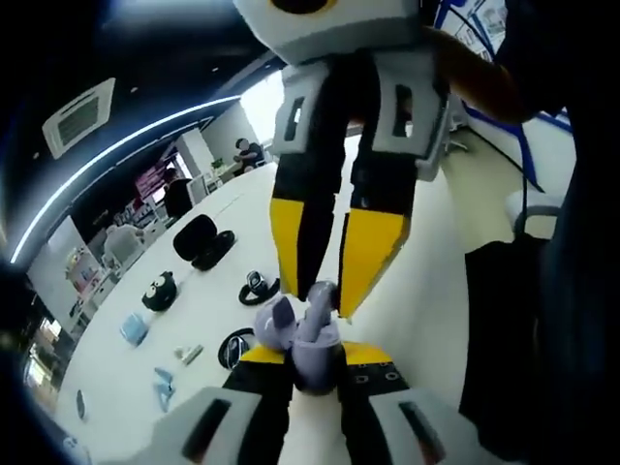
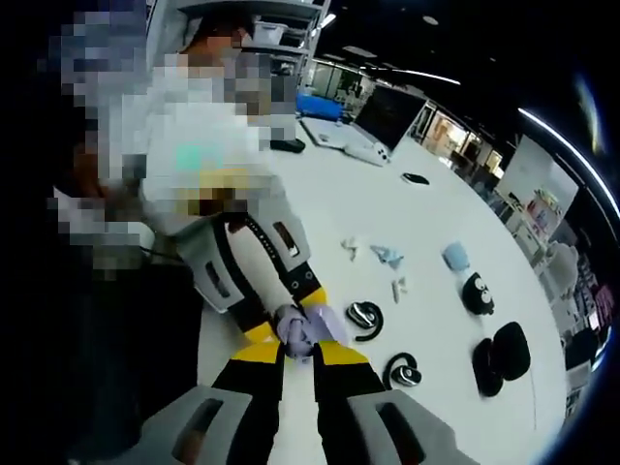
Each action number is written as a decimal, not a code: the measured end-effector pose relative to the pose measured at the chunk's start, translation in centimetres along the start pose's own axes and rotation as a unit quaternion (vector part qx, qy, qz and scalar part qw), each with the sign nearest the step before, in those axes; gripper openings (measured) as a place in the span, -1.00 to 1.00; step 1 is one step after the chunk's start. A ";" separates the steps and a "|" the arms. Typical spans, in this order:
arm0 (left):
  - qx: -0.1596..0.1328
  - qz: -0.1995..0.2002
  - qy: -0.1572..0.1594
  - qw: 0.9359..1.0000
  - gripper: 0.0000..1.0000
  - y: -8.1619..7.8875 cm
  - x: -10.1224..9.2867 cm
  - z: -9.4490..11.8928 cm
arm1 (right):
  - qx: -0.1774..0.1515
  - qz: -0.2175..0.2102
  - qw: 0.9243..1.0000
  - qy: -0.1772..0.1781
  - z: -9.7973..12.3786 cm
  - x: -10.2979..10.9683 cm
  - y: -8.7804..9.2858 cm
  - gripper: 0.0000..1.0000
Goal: Pick up the earbuds from the table and place the earbuds into the earbud case
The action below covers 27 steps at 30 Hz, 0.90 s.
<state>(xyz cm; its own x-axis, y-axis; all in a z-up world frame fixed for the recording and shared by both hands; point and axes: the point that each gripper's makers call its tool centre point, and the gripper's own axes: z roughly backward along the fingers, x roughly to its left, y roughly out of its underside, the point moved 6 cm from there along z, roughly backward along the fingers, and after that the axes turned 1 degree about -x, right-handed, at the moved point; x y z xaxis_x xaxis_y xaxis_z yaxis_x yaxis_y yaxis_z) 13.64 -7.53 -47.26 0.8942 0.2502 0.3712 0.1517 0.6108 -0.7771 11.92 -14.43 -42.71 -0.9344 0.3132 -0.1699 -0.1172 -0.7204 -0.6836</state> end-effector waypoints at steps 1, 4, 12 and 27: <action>0.000 0.001 0.000 1.000 -0.61 0.0 0.0 0.0 | -0.002 -0.005 1.000 -0.003 0.0 -0.1 0.0 -0.77; 0.000 0.002 -0.001 1.000 -0.61 0.1 0.0 0.0 | -0.010 -0.024 1.000 -0.015 -0.1 -0.3 0.0 -0.77; -0.022 0.040 -0.004 0.999 -0.61 0.6 0.2 0.0 | -0.024 -0.073 0.997 -0.031 -0.6 -0.5 0.0 -0.76; -0.047 0.082 -0.004 0.995 -0.61 1.1 0.2 0.4 | -0.032 -0.068 0.997 -0.012 -1.5 -0.2 -0.8 -0.76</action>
<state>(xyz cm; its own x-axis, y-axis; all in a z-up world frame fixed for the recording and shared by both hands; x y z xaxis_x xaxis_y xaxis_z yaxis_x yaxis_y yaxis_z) 13.80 -6.53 -47.90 0.9066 0.3478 0.2390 0.0429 0.4875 -0.8721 12.67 -13.00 -43.17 -0.9189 0.3905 -0.0556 -0.2232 -0.6311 -0.7429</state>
